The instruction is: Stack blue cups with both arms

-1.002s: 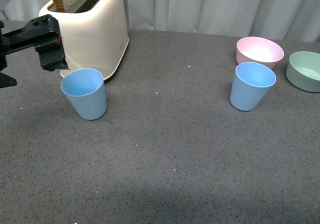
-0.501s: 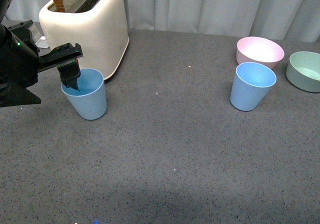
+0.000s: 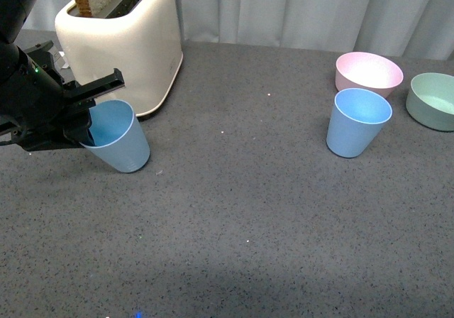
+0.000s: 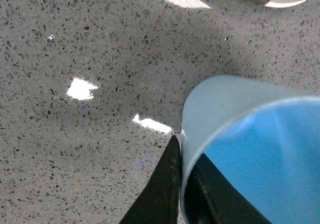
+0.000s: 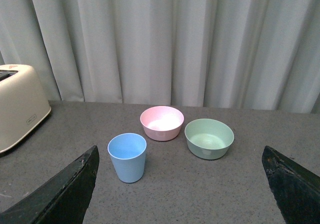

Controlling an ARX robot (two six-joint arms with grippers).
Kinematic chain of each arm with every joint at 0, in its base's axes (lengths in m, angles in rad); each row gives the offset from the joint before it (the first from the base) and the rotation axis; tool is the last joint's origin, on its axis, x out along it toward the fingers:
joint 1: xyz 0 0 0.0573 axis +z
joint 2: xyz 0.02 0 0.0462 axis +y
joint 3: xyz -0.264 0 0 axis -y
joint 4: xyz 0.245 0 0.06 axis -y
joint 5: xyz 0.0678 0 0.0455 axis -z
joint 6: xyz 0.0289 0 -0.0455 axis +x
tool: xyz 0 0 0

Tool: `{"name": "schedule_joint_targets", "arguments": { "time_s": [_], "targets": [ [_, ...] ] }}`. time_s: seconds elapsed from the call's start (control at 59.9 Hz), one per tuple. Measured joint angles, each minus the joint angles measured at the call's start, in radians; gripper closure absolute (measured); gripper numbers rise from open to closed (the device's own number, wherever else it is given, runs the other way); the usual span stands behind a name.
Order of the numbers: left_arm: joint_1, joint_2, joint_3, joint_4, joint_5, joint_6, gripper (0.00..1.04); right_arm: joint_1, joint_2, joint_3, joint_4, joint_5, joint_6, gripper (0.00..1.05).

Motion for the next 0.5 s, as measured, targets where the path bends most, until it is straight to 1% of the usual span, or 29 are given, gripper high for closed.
{"name": "schedule_joint_targets", "arguments": {
  "time_s": [0.184, 0.434, 0.451, 0.501],
  "targets": [
    [-0.051, -0.013, 0.015, -0.003, -0.012, -0.019, 1.01, 0.000, 0.000, 0.000, 0.000, 0.000, 0.000, 0.10],
    [-0.196, 0.025, 0.155, -0.054, -0.023, -0.065, 1.01, 0.000, 0.000, 0.000, 0.000, 0.000, 0.000, 0.10],
    [-0.316, 0.163, 0.330, -0.150, -0.054, -0.117, 1.01, 0.000, 0.000, 0.000, 0.000, 0.000, 0.000, 0.10],
    [-0.330, 0.182, 0.357, -0.159, -0.056, -0.127, 1.01, 0.000, 0.000, 0.000, 0.000, 0.000, 0.000, 0.10]
  ]
}}
